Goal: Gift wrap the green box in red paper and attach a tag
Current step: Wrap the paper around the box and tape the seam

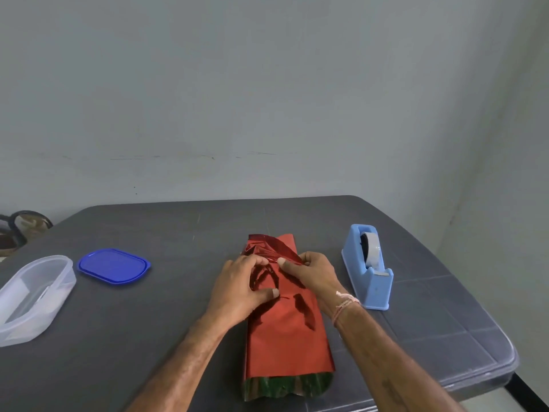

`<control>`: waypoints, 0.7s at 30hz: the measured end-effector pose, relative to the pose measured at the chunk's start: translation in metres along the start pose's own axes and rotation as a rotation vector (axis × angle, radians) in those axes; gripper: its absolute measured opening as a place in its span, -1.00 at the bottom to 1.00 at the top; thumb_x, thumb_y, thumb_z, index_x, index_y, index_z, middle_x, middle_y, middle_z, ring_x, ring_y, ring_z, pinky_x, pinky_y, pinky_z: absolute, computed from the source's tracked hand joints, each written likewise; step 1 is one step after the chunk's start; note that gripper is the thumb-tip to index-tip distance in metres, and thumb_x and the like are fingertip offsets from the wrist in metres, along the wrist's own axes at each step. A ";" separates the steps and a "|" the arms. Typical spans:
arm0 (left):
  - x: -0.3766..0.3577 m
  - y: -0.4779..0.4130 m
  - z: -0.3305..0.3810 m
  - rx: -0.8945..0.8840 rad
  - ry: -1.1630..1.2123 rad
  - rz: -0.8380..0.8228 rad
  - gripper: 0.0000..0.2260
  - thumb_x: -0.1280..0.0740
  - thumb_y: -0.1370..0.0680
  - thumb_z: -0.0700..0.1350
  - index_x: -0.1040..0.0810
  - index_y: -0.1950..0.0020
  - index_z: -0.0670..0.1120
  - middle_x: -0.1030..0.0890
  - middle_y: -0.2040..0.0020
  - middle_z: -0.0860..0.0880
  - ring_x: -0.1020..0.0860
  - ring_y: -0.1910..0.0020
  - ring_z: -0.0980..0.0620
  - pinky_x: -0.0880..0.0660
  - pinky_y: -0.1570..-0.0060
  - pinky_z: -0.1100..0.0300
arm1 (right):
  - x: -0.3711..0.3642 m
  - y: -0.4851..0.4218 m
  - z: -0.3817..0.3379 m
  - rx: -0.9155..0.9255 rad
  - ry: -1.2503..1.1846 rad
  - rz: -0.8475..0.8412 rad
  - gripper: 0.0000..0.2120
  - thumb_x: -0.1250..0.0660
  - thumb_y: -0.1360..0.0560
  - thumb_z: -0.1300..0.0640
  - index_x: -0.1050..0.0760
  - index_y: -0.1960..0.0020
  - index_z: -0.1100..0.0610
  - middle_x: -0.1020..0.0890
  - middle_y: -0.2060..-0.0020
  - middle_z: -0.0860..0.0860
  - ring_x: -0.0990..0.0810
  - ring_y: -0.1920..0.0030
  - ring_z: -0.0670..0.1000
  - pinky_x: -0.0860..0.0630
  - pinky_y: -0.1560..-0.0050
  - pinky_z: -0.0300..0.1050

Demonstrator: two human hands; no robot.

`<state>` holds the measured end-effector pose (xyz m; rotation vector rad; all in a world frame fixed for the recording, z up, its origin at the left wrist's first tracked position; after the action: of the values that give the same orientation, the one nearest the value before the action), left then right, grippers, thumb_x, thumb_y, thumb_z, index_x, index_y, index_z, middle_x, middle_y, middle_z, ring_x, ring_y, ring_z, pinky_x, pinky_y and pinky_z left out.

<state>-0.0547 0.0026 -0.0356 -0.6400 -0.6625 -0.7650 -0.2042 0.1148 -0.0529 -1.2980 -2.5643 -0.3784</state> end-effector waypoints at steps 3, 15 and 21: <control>0.007 -0.010 -0.016 0.089 0.266 0.050 -0.65 -0.56 -0.47 -0.05 -0.59 -0.22 0.05 -0.61 -0.13 0.19 -0.58 -0.07 0.15 -0.51 -0.02 0.30 | -0.006 -0.005 -0.005 0.004 0.090 0.027 -0.60 -0.63 -0.22 -0.20 -0.63 0.19 0.07 -0.74 0.28 -0.04 -0.72 0.20 0.02 -0.69 0.05 0.04; 0.004 -0.096 -0.064 0.267 0.399 -0.106 -0.81 -0.21 -0.71 -0.19 -0.60 -0.19 -0.18 -0.61 0.05 -0.04 -0.55 0.16 0.10 -0.43 0.35 0.45 | -0.005 -0.024 0.008 -0.012 0.109 -0.011 -0.67 -0.61 -0.28 -0.14 -0.68 0.17 0.10 -0.74 0.32 -0.02 -0.72 0.26 0.03 -0.69 -0.01 0.09; 0.001 -0.112 -0.083 0.340 0.406 -0.175 -0.86 -0.28 -0.64 -0.29 -0.64 -0.05 -0.18 -0.55 0.36 0.02 -0.41 0.42 0.13 -0.24 0.45 0.29 | -0.004 -0.032 0.011 -0.001 0.105 0.001 -0.58 -0.50 -0.36 -0.29 -0.65 0.28 0.08 -0.72 0.38 0.01 -0.66 0.33 0.03 -0.65 0.01 0.15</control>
<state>-0.1171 -0.1206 -0.0563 -0.1084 -0.4610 -0.8880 -0.2290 0.0978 -0.0682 -1.2448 -2.4770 -0.4355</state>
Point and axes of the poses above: each hand's wrist, its own y-axis away from the middle knuckle, its own x-axis out of the back of the hand, z = x × y, the point moved 5 cm from there along -y, towards the middle knuckle
